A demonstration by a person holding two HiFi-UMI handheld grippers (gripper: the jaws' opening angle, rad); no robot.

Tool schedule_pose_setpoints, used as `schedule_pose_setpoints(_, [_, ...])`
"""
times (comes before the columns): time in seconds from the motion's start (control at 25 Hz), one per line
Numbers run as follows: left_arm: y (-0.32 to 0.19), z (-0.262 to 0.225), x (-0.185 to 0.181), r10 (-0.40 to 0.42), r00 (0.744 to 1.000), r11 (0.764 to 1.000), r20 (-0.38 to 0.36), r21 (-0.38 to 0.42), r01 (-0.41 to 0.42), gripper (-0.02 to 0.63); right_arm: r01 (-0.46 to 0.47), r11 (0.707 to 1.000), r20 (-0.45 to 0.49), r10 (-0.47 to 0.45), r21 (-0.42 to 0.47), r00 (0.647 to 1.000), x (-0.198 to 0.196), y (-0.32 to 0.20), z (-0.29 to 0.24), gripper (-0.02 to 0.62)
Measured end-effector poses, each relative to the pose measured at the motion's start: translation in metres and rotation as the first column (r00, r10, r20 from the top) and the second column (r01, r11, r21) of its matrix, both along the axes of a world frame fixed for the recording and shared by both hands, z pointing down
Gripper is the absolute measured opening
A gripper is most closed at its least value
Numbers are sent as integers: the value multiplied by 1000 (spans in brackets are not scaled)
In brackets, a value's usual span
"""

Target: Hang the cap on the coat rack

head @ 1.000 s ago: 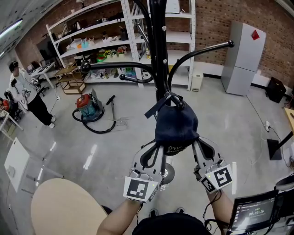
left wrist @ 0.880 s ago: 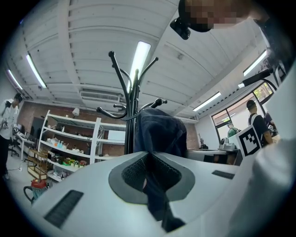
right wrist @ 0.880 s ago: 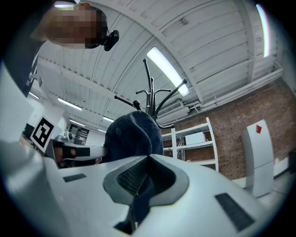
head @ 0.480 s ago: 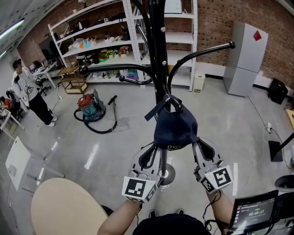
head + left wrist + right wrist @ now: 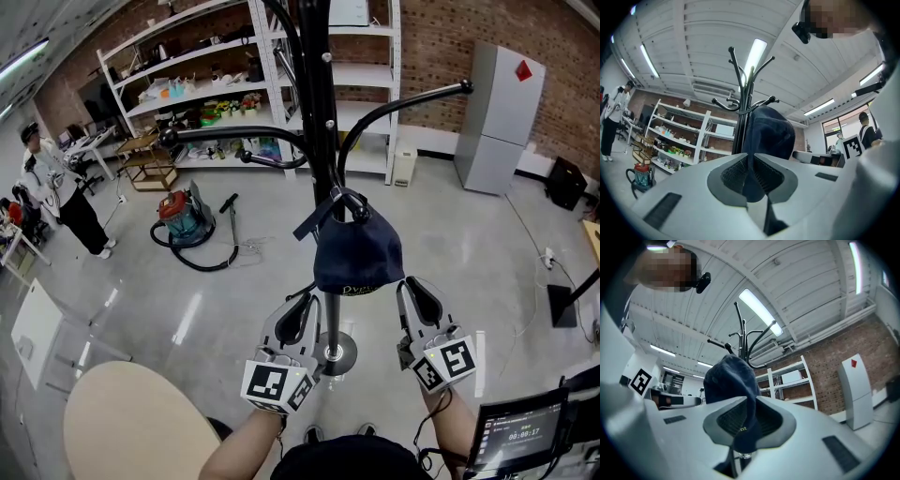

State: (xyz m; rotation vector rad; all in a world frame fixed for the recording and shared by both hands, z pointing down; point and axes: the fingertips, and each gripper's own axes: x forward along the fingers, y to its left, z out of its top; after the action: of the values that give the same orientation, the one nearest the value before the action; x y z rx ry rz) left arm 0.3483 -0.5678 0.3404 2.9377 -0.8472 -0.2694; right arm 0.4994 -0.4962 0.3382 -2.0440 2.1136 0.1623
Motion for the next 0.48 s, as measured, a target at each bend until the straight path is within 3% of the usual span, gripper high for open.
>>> schedule_pose_setpoints(0.24, [12,3,-5,8,1000,1000,-2,-14,-8,20,-28,1000,34,28,-5,999,8,16,4,37])
schedule_pose_setpoints(0.48, [22,12,-3,42,999,998,6,-47,-42,20,-34,999,-31,34,9,999,-5,26,0,35])
